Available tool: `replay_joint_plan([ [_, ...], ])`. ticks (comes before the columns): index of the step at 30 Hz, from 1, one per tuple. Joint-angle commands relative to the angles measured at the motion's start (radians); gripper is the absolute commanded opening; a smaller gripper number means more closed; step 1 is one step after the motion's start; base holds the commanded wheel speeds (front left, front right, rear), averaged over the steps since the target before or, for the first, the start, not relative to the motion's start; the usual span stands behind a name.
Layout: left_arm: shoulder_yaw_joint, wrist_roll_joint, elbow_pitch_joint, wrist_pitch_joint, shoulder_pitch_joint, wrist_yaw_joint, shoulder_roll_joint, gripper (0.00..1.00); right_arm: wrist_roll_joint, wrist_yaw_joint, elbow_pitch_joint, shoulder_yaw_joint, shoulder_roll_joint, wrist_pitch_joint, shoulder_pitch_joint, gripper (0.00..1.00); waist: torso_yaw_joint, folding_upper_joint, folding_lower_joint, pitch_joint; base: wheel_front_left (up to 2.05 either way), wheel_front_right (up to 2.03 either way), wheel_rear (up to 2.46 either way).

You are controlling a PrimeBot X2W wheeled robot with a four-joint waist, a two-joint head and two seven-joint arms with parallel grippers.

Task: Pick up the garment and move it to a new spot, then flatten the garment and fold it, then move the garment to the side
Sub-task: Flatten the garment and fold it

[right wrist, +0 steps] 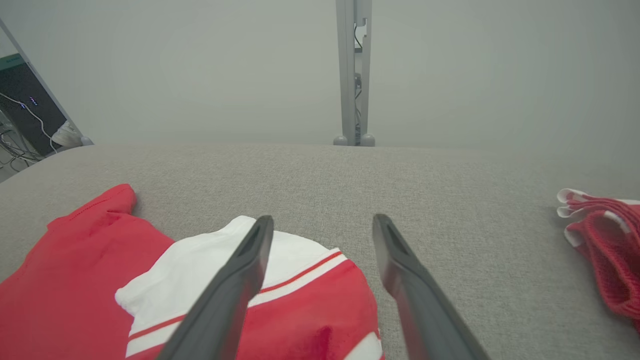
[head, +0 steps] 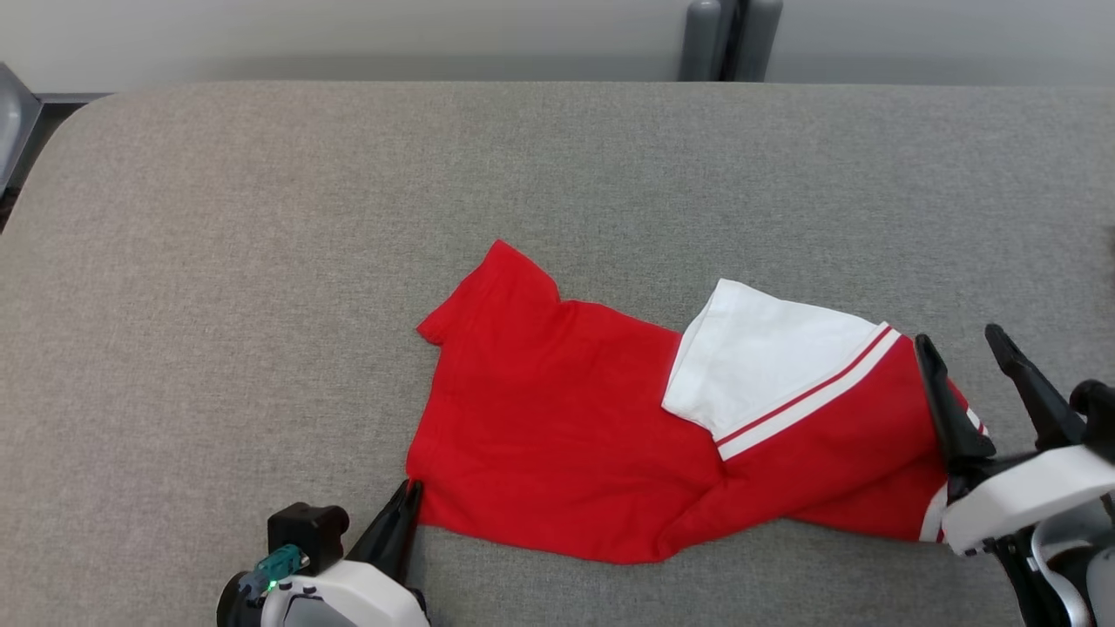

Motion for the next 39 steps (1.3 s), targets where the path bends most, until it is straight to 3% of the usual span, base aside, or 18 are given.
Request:
replay_joint_plan([
  [1,-0.002,0.003,0.004,-0.008,-0.030,-0.005,-0.003,0.00,0.011,0.000,0.021,0.011,-0.012,-0.011,-0.042,1.00,0.019,0.0000,0.0000,0.020,0.00,0.00,0.00],
  [10,-0.034,0.016,0.032,-0.041,-0.122,-0.035,-0.046,0.00,0.055,0.000,0.169,0.131,-0.081,0.003,-0.252,1.00,0.112,0.0000,0.0000,0.109,0.00,0.00,0.00],
  [18,-0.070,0.012,0.085,-0.074,-0.186,-0.061,-0.080,0.00,0.103,0.000,0.344,0.295,-0.179,0.108,-0.436,1.00,0.187,0.0000,0.0000,0.171,0.00,0.00,0.00],
  [23,-0.083,0.010,0.127,-0.095,-0.215,-0.070,-0.093,0.00,0.141,0.000,0.398,0.381,-0.230,0.188,-0.485,1.00,0.204,0.0000,0.0000,0.183,0.00,0.00,0.00],
  [29,-0.089,0.006,0.159,-0.113,-0.228,-0.072,-0.098,0.00,0.170,0.000,0.430,0.405,-0.251,0.263,-0.482,1.00,0.198,0.0000,0.0000,0.176,0.00,0.00,0.00],
  [30,-0.090,0.005,0.167,-0.120,-0.229,-0.072,-0.100,0.00,0.177,0.000,0.433,0.402,-0.249,0.283,-0.472,0.39,0.194,0.0000,0.0000,0.170,0.00,0.00,0.00],
  [31,-0.089,0.005,0.169,-0.122,-0.232,-0.073,-0.101,0.00,0.182,0.000,0.429,0.399,-0.246,0.286,-0.468,0.03,0.192,0.0000,0.0000,0.169,0.00,0.00,0.00],
  [39,-0.063,0.016,0.161,-0.144,-0.239,-0.060,-0.095,0.00,0.210,0.000,0.362,0.359,-0.230,0.199,-0.455,0.00,0.174,0.0000,0.0000,0.143,0.00,0.00,0.00],
])
